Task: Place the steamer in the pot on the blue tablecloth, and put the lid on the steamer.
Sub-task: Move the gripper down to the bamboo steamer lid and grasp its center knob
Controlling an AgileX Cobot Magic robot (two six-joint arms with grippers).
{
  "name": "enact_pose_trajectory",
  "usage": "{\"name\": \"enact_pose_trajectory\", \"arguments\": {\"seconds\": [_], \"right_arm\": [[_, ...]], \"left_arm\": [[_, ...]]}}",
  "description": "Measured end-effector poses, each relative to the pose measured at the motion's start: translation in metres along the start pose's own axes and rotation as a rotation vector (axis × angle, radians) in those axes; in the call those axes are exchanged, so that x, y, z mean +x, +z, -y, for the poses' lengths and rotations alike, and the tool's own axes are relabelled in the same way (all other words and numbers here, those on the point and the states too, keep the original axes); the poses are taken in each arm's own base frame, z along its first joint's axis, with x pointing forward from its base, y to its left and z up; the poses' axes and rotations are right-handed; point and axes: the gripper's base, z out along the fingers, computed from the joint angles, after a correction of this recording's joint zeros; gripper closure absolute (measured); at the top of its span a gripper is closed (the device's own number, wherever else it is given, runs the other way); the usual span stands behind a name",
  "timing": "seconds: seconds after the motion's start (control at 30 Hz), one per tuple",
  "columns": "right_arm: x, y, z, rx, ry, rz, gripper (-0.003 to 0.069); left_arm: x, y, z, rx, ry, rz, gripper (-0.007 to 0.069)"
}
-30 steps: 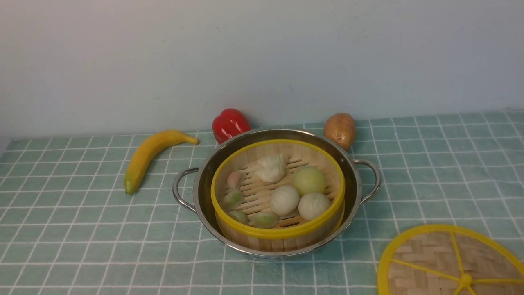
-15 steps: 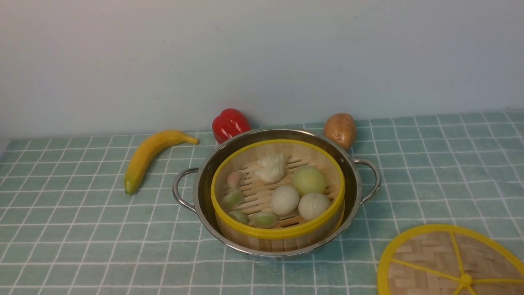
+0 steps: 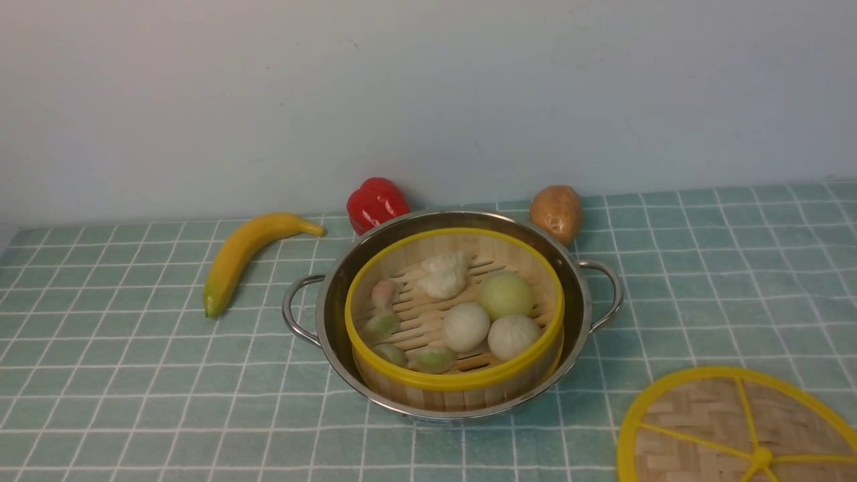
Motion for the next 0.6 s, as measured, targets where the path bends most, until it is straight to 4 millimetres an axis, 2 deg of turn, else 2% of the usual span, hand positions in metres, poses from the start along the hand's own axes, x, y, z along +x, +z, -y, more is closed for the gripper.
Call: {"name": "enact_pose_trajectory", "arguments": {"seconds": [0.13, 0.37, 0.53, 0.6], "right_arm": [[-0.02, -0.002, -0.001, -0.012, 0.049, 0.051, 0.0417], [-0.024, 0.0, -0.006, -0.076, 0.298, 0.073, 0.0417], [-0.031, -0.003, -0.011, -0.106, 0.236, -0.069, 0.0417], [-0.034, 0.001, -0.013, -0.125, 0.116, -0.255, 0.0417]], "left_arm": [[0.0, 0.0, 0.0, 0.0, 0.0, 0.0, 0.0444], [0.0, 0.0, 0.0, 0.0, 0.0, 0.0, 0.0433], [0.0, 0.0, 0.0, 0.0, 0.0, 0.0, 0.0426], [0.0, 0.0, 0.0, 0.0, 0.0, 0.001, 0.0423]]}}
